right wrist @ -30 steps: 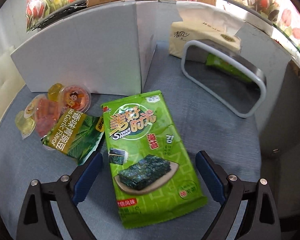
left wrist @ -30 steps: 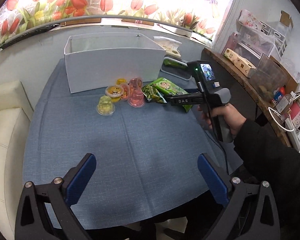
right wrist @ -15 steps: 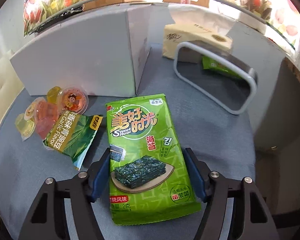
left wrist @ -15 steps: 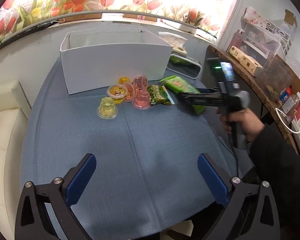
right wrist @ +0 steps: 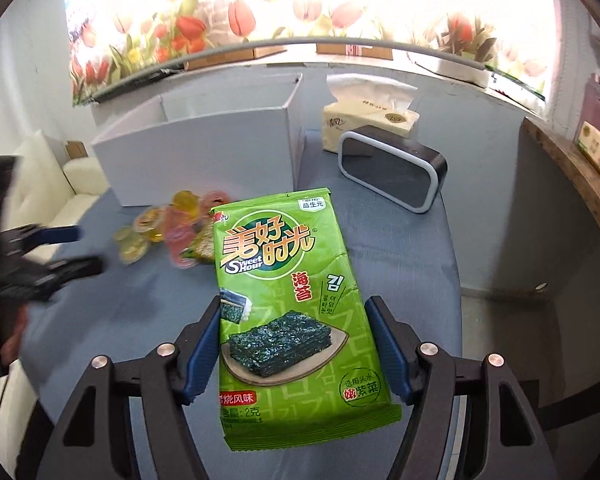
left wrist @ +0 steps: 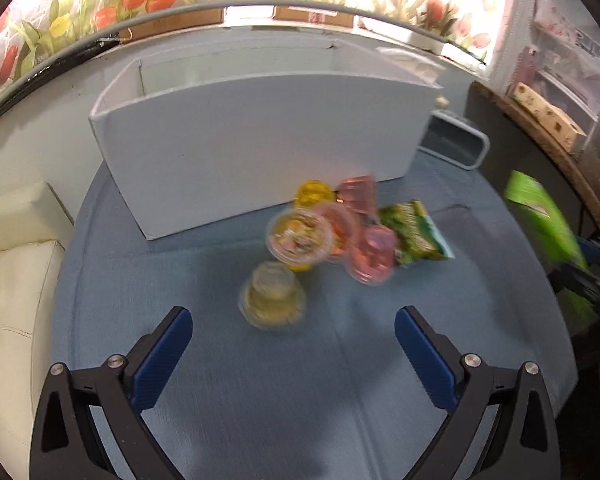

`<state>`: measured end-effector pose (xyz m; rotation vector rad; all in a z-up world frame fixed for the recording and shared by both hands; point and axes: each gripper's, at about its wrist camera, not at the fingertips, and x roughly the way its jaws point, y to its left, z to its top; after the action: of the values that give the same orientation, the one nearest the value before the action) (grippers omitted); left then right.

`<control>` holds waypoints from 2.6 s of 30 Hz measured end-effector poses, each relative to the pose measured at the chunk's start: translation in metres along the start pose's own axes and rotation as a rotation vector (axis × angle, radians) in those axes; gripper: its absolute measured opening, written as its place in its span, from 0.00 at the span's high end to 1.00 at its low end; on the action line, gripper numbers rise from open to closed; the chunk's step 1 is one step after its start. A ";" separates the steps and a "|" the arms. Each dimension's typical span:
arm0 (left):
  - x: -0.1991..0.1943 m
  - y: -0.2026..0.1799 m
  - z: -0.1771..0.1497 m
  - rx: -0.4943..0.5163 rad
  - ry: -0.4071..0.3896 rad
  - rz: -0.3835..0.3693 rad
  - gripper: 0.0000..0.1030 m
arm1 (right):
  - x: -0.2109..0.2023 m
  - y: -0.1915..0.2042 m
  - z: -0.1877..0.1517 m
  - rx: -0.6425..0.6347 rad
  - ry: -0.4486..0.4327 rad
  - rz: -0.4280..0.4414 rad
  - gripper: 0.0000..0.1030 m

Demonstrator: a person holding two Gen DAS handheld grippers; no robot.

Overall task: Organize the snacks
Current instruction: 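Grasp a seaweed packet with the right gripper while the left grasps a jelly cup, then place the seaweed packet and jelly cup into the white box, open both grippers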

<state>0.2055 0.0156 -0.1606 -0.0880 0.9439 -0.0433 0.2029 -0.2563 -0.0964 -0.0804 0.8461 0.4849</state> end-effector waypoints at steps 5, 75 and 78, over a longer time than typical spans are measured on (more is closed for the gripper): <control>0.023 0.008 0.004 0.005 0.026 0.035 0.01 | -0.025 0.009 -0.016 0.037 -0.026 0.037 0.29; -0.044 0.089 0.166 -0.120 -0.238 0.043 0.03 | 0.129 0.041 0.209 0.091 -0.094 0.033 0.00; -0.052 0.083 0.161 -0.106 -0.244 0.044 0.03 | 0.112 0.041 0.203 0.086 -0.134 0.050 0.00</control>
<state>0.3056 0.1113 -0.0321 -0.1673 0.7035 0.0571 0.3890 -0.1249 -0.0383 0.0522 0.7376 0.4940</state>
